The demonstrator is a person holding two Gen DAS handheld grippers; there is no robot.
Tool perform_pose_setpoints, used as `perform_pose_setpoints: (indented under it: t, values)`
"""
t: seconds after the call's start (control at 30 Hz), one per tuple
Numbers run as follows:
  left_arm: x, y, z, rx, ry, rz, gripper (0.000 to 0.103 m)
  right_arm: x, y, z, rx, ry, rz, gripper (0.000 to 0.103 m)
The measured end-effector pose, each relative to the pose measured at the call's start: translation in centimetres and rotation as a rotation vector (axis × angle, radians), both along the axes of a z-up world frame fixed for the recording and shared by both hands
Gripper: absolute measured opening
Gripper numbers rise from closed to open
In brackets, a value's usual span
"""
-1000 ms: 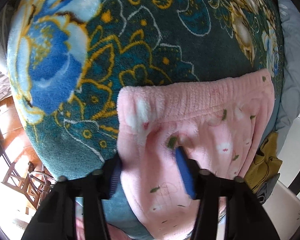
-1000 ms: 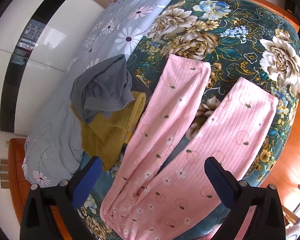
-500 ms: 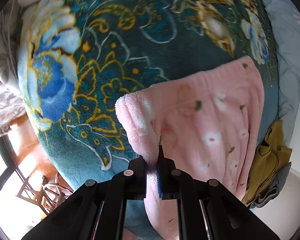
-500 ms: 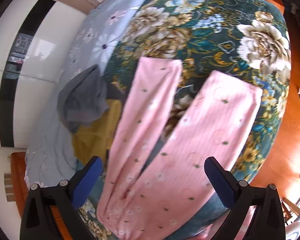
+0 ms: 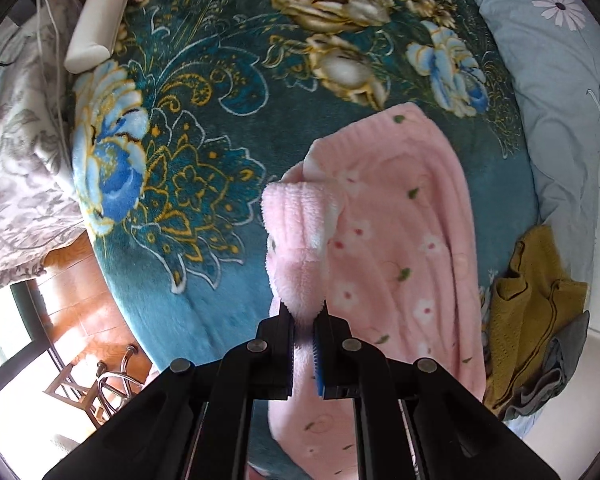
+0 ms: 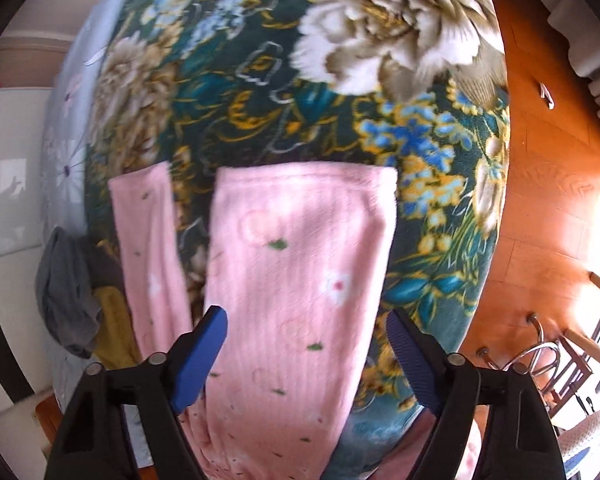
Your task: Fold clothes
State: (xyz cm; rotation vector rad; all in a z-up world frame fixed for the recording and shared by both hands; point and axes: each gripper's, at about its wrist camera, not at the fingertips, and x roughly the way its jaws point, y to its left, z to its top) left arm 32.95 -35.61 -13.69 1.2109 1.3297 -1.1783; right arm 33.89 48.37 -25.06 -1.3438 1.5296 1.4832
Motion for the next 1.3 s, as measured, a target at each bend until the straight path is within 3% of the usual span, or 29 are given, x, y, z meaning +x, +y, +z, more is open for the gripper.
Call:
perform_pose_setpoints:
  t: [0.33,0.43,0.47,0.5,0.57,0.73,0.93,1.03,1.1,1.3]
  values:
    - [-4.2,2.3,3.1,-0.100,-0.050,0.005,0.007,-0.3,2.6,-7.0,-0.117,-0.111,0.024,0.052]
    - [-4.5,2.8,3.8,-0.120,-0.056,0.009,0.007,-0.9,2.5,-8.2,-0.128,-0.164,0.057,0.027]
    - [-4.4,2.9,4.1,-0.127,-0.055,0.015,0.007,-1.0,2.5,-8.5,-0.130,-0.182,0.068,0.012]
    - [-4.3,2.9,4.3,-0.133,-0.054,0.022,0.007,-1.3,2.4,-8.5,-0.126,-0.195,0.078,0.007]
    - [-4.0,2.8,4.6,-0.141,-0.052,0.036,0.006,-1.9,2.5,-7.9,-0.113,-0.197,0.082,0.004]
    - [-2.5,2.3,4.7,-0.146,-0.053,0.066,0.006,-6.6,2.6,-4.0,-0.092,-0.049,0.142,0.004]
    - [-0.1,1.8,1.6,-0.083,-0.117,0.030,0.007,-12.9,1.1,1.2,-0.046,0.040,0.265,0.004]
    - [1.8,1.4,-0.6,-0.039,-0.120,0.065,0.019,-15.5,0.5,3.0,-0.008,0.032,0.322,0.004]
    - [3.2,0.9,-2.1,-0.016,-0.134,0.102,0.033,-16.2,-0.1,3.8,0.014,0.015,0.341,0.004]
    - [7.1,-0.4,-6.2,0.053,-0.166,0.205,0.042,-18.2,-1.9,5.8,0.070,-0.041,0.359,0.004]
